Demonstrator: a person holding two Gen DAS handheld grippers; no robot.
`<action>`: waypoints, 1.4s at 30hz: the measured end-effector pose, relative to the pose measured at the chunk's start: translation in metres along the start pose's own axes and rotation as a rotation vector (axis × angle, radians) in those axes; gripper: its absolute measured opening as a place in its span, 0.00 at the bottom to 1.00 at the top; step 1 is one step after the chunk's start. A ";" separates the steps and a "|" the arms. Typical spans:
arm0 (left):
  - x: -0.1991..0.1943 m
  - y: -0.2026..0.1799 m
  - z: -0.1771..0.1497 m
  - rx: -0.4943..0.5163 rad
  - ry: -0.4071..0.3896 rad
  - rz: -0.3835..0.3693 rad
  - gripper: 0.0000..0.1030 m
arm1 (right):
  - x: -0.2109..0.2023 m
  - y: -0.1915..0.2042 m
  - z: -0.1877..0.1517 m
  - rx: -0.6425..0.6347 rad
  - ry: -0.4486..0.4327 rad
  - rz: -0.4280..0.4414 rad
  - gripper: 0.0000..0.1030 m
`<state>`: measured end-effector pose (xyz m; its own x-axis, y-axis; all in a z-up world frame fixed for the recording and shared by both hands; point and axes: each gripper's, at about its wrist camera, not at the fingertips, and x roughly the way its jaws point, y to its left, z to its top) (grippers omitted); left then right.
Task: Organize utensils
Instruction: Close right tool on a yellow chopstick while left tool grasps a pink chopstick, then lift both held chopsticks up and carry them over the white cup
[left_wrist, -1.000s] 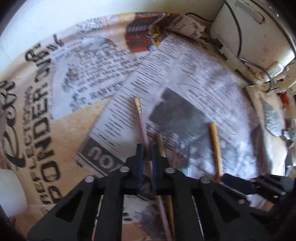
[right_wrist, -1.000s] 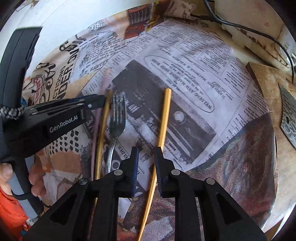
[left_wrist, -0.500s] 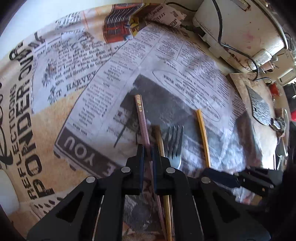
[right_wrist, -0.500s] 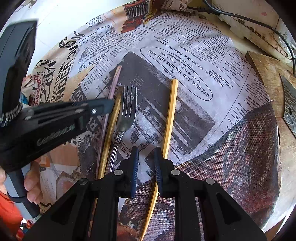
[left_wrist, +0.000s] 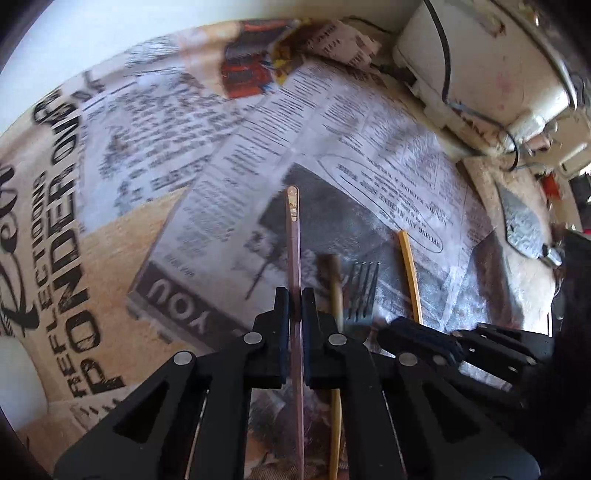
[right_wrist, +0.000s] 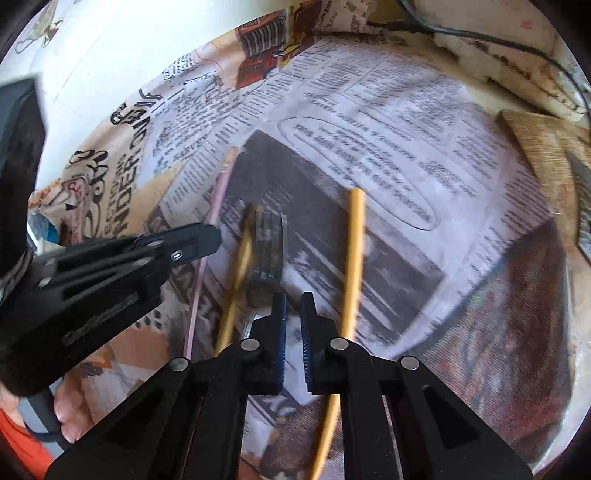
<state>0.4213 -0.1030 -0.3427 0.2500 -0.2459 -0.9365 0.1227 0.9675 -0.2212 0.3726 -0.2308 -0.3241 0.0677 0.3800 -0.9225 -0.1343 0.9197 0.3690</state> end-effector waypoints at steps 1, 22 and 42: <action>-0.006 0.005 -0.003 -0.012 -0.012 -0.003 0.05 | 0.001 0.001 0.001 0.001 0.008 0.010 0.06; -0.082 0.044 -0.045 -0.125 -0.223 -0.011 0.05 | 0.007 0.019 0.002 -0.102 0.036 -0.122 0.17; -0.085 0.055 -0.040 -0.162 -0.236 0.012 0.05 | 0.025 0.058 0.019 -0.266 0.005 -0.181 0.06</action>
<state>0.3687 -0.0265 -0.2860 0.4698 -0.2230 -0.8541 -0.0316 0.9627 -0.2687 0.3851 -0.1663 -0.3239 0.1089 0.2112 -0.9714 -0.3744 0.9139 0.1567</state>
